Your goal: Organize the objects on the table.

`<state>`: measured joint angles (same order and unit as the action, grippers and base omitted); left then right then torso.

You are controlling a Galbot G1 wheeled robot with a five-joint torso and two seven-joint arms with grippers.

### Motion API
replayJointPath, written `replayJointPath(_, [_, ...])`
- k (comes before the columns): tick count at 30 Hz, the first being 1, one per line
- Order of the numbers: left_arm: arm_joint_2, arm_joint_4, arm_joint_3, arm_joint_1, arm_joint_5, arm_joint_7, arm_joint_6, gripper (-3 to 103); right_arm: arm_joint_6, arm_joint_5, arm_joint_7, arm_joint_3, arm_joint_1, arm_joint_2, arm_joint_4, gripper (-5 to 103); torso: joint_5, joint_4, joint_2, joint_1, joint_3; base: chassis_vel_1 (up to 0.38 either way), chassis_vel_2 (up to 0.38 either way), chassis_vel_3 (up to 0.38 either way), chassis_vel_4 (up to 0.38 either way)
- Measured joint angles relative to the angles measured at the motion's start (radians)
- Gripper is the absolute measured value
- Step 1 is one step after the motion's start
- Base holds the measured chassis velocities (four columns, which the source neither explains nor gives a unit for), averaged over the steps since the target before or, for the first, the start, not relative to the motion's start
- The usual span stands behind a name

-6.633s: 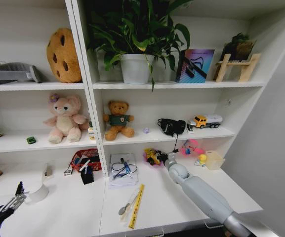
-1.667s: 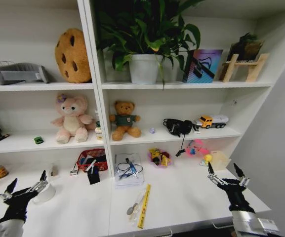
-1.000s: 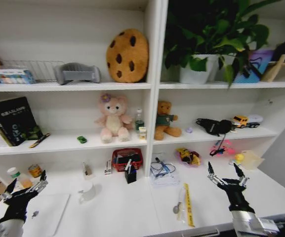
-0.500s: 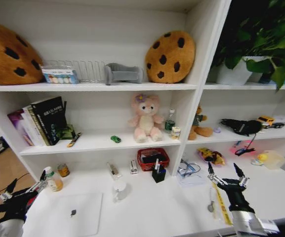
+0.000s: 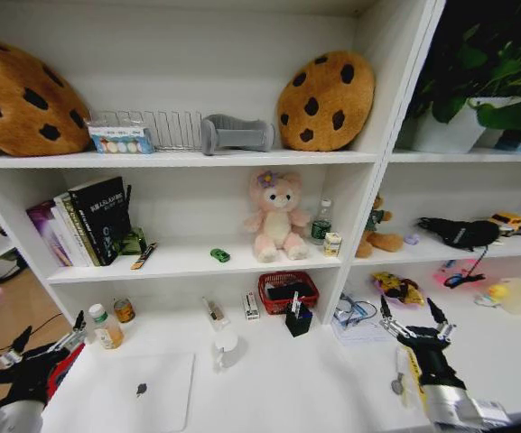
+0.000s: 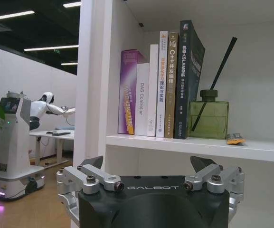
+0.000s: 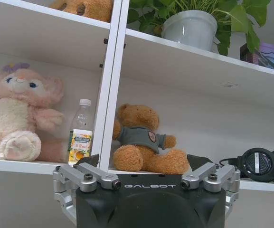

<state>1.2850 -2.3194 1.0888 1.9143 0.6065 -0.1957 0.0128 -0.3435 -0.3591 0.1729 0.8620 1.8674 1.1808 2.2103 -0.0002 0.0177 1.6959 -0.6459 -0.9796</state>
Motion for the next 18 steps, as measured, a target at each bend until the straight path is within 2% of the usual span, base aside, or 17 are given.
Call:
replayJointPath(13, [0.0, 0.0, 0.0, 0.0, 0.0, 0.0, 0.0, 100, 0.0, 0.0, 0.0, 0.0, 0.0, 0.0, 0.0, 100, 0.0001, -0.0003, 0.0, 0.0, 0.0, 0.096, 0.105, -0.103, -0.104])
replayJointPath(18, [0.0, 0.0, 0.0, 0.0, 0.0, 0.0, 0.0, 100, 0.0, 0.0, 0.0, 0.0, 0.0, 0.0, 0.0, 100, -0.0004, 0.0, 0.0, 0.0, 0.0, 0.032, 0.041, -0.014, -0.017])
